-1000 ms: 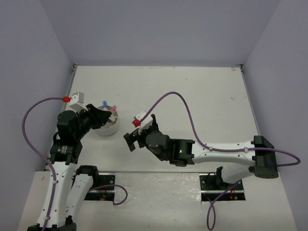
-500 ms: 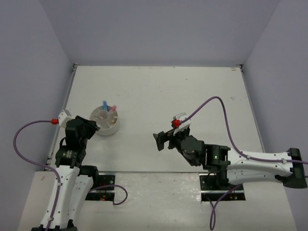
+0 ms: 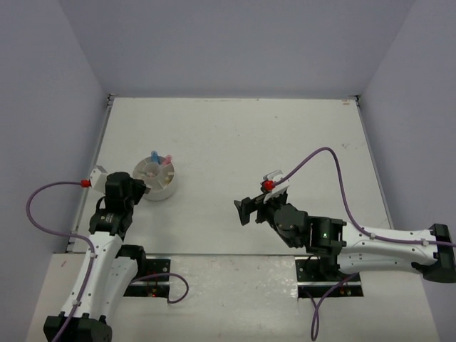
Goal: Sort the stationery into containers
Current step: Place the stapler in the storage box.
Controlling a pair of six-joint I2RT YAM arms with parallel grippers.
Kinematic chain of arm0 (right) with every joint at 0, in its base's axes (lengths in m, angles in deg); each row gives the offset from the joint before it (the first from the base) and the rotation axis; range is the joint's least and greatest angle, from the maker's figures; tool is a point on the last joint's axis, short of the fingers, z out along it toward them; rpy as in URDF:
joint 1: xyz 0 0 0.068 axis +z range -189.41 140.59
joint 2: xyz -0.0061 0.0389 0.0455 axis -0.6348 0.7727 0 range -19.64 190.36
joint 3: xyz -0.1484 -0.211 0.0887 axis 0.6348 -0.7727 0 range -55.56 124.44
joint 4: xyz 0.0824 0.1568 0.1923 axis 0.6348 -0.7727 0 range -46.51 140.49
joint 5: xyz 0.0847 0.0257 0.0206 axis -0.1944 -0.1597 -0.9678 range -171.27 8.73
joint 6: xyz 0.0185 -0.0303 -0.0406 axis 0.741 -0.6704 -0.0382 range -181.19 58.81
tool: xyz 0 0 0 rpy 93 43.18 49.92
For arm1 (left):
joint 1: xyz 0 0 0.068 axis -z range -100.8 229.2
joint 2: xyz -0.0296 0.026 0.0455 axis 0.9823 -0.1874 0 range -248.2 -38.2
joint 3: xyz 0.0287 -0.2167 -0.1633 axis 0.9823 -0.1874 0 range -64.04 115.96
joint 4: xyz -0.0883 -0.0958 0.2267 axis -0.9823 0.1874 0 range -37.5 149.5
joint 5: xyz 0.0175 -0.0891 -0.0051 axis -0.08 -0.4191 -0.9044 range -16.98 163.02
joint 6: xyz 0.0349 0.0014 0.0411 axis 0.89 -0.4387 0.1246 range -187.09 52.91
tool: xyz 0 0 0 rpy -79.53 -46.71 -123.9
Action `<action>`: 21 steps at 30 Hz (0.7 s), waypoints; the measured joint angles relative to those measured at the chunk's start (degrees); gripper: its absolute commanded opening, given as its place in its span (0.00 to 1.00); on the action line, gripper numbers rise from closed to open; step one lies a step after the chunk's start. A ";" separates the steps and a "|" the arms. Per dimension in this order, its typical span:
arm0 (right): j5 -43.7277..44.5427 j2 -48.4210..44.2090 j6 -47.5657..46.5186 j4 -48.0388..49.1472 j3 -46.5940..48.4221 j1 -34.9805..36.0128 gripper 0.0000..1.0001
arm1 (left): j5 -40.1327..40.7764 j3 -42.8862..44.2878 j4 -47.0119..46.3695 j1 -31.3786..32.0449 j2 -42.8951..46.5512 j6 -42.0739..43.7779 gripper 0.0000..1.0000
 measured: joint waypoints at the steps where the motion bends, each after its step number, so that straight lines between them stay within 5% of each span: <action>1: -0.08 0.01 -0.02 0.00 -0.03 0.00 0.99 | -0.41 0.00 -0.76 0.00 -0.43 -0.28 0.00; 15: -2.75 2.22 -0.23 -0.08 -0.04 -0.05 0.99 | -2.40 -3.91 -7.32 0.00 0.94 -2.40 0.00; 21: -3.03 2.40 -0.23 -0.13 -0.04 -0.15 0.99 | -2.67 -5.70 -9.18 0.00 0.67 -3.51 0.29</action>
